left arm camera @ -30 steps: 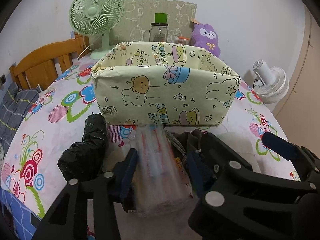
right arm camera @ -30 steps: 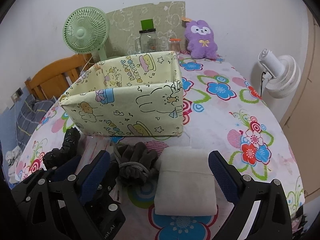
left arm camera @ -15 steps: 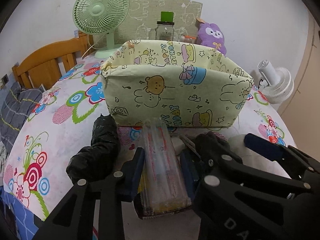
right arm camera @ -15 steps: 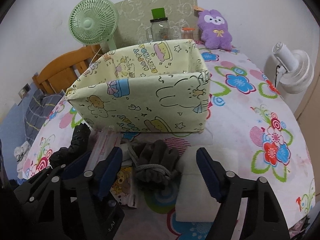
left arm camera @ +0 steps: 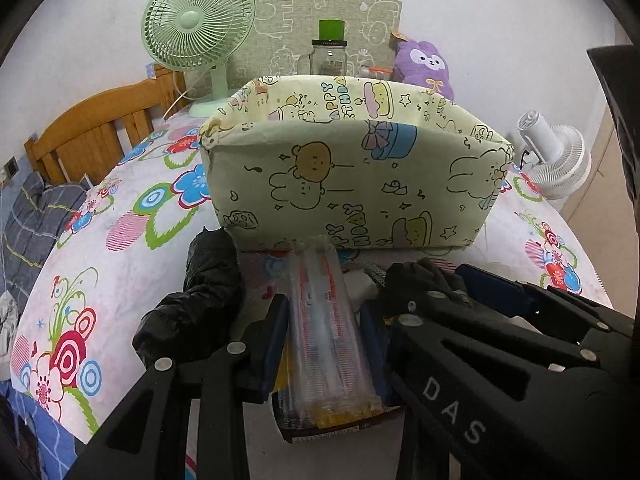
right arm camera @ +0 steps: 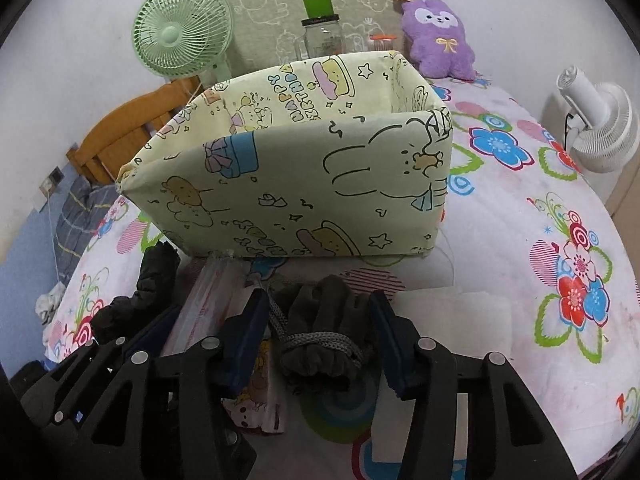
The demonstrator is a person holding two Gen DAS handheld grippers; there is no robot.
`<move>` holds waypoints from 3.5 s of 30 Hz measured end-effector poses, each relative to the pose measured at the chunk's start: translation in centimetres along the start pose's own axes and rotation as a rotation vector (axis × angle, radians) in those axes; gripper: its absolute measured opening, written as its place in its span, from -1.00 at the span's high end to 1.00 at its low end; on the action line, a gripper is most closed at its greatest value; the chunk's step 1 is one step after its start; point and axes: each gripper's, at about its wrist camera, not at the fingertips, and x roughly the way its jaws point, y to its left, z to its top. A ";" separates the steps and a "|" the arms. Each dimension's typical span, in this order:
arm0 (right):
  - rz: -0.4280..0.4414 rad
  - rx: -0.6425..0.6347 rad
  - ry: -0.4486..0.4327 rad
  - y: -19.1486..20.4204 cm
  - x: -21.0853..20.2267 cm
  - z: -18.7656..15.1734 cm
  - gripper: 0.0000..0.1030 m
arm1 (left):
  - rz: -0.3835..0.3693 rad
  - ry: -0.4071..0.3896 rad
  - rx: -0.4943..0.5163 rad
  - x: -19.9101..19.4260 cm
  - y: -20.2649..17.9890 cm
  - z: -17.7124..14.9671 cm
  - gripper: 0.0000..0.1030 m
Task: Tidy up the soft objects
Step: 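Grasp the clear straw bundle with the left tool while the right tool grasps the grey knit item, then lift straw bundle with left tool while right tool carries knit item to basket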
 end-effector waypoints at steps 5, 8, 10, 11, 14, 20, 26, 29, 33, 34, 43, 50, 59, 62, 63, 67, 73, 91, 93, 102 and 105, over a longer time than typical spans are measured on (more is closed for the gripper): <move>-0.004 0.012 -0.006 -0.4 0.0 0.0 0.30 | 0.016 -0.006 0.011 0.0 -0.2 0.1 0.27; -0.002 0.018 -0.012 -0.5 0.0 -0.1 0.39 | 0.016 -0.005 0.009 0.0 -0.2 0.1 0.27; 0.000 0.024 -0.016 -0.6 -0.2 -0.1 0.44 | 0.015 -0.006 0.006 -0.1 -0.2 0.1 0.28; 0.000 0.023 -0.020 -0.5 -0.3 0.0 0.45 | 0.013 -0.008 0.004 -0.2 -0.3 0.2 0.28; 0.001 0.023 -0.035 -0.5 -0.7 0.1 0.47 | 0.008 -0.019 0.001 -0.6 -0.3 0.3 0.30; -0.010 0.016 -0.061 -0.2 -1.9 0.3 0.47 | 0.000 -0.039 -0.006 -1.7 -0.3 0.6 0.37; -0.016 0.015 -0.071 -0.1 -2.9 0.4 0.47 | -0.026 -0.051 -0.018 -2.1 -0.2 0.7 0.64; -0.019 0.013 -0.071 0.0 -3.1 0.4 0.46 | -0.028 -0.052 -0.025 -2.4 -0.1 0.7 0.69; -0.012 0.010 -0.084 0.2 -3.8 0.4 0.47 | -0.031 -0.070 -0.025 -3.2 -0.1 0.9 0.71; -0.012 0.009 -0.089 0.3 -3.9 0.4 0.46 | -0.031 -0.073 -0.024 -3.3 -0.1 0.9 0.72; -0.003 0.005 -0.120 0.6 -5.9 1.0 0.47 | -0.026 -0.107 -0.021 -5.3 -0.5 1.7 0.72; 0.006 0.008 -0.163 0.5 -8.4 2.0 0.47 | -0.026 -0.153 -0.003 -7.7 -1.3 3.0 0.73; 0.004 0.022 -0.210 0.2 -11.3 3.0 0.46 | -0.040 -0.192 0.017 -9.9 -2.3 4.3 0.73; 0.001 0.026 -0.222 0.0 -12.1 3.2 0.46 | -0.045 -0.205 0.022 -10.5 -2.6 4.5 0.73; 0.000 0.025 -0.229 0.0 -12.4 3.3 0.46 | -0.046 -0.211 0.024 -10.8 -2.7 4.6 0.73; -0.005 0.022 -0.246 0.0 -13.4 3.6 0.46 | -0.053 -0.228 0.027 -11.5 -2.9 5.0 0.73; -0.002 0.017 -0.274 0.1 -14.6 4.3 0.47 | -0.057 -0.254 0.033 -12.3 -3.0 5.9 0.73; -0.018 0.009 -0.284 0.9 -13.4 7.4 0.46 | -0.076 -0.267 0.016 -10.8 -1.9 8.5 0.73; -0.021 0.010 -0.285 1.0 -13.1 7.7 0.46 | -0.078 -0.268 0.020 -10.4 -1.8 8.9 0.73; -0.017 0.012 -0.278 1.3 -11.3 9.3 0.46 | -0.068 -0.264 0.023 -8.9 -1.1 10.3 0.73; -0.013 0.009 -0.280 1.4 -10.7 9.9 0.46 | -0.063 -0.265 0.022 -8.4 -0.9 10.8 0.73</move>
